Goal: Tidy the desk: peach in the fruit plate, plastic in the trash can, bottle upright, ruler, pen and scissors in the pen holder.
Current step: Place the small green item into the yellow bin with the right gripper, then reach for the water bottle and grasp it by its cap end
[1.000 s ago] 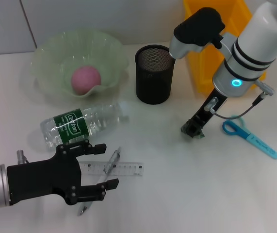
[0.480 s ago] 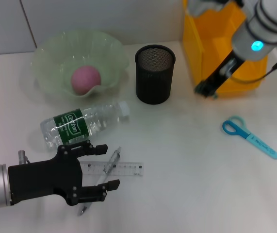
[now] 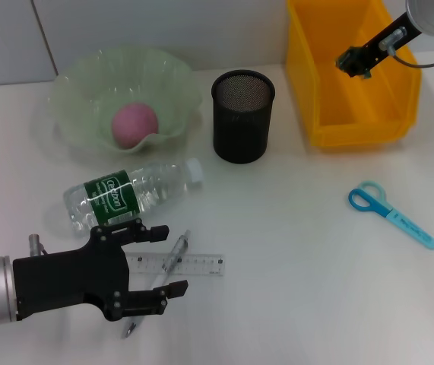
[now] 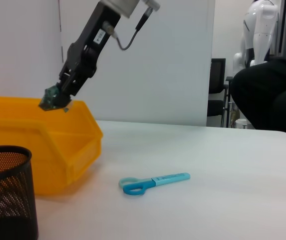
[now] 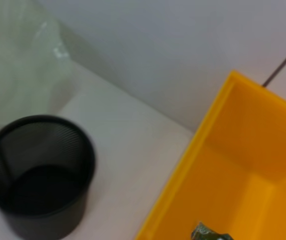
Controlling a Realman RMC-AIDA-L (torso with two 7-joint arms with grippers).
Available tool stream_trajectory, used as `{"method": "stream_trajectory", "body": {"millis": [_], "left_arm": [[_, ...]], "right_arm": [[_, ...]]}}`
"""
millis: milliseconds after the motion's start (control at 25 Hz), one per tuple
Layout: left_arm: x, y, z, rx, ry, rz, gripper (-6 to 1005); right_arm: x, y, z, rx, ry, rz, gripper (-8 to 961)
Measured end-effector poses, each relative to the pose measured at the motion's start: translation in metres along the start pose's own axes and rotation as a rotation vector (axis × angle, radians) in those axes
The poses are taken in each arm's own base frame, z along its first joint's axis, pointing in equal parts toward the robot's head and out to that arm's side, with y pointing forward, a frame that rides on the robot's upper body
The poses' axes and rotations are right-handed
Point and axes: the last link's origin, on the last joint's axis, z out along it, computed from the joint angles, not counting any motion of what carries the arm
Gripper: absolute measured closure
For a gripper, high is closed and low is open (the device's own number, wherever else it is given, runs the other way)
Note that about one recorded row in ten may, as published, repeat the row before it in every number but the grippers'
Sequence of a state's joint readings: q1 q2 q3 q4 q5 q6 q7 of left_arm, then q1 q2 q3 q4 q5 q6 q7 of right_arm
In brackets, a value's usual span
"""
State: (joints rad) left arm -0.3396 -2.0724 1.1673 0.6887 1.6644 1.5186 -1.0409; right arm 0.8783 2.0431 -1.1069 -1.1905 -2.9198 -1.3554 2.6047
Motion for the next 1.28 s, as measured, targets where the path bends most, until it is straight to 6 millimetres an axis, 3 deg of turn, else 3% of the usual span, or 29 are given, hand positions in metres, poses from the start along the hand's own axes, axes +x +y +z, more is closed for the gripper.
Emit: {"method": "stream_trajectory", "body": {"millis": [280, 520, 720, 800, 1040, 1280], "left_arm": [[0.0, 0.0, 0.0, 0.002, 0.0, -0.002, 183], [0.0, -0.001, -0.002, 0.002, 0.002, -0.006, 183], [0.0, -0.001, -0.002, 0.002, 0.002, -0.006, 182], [0.0, -0.001, -0.002, 0.003, 0.002, -0.005, 182], [0.001, -0.001, -0.003, 0.006, 0.003, -0.006, 182], [0.001, -0.002, -0.008, 0.022, 0.01, -0.011, 182]], "right_arm": [[0.0, -0.009, 0.024, 0.041, -0.031, 0.007, 627], [-0.004, -0.01, 0.031, 0.076, -0.096, 0.006, 560], [-0.005, -0.009, 0.032, 0.075, -0.097, 0.001, 328], [-0.005, -0.008, 0.032, 0.073, -0.094, -0.001, 290], [-0.007, 0.001, 0.019, 0.026, -0.115, 0.006, 177], [0.003, 0.027, -0.004, -0.177, -0.136, -0.032, 106]]}}
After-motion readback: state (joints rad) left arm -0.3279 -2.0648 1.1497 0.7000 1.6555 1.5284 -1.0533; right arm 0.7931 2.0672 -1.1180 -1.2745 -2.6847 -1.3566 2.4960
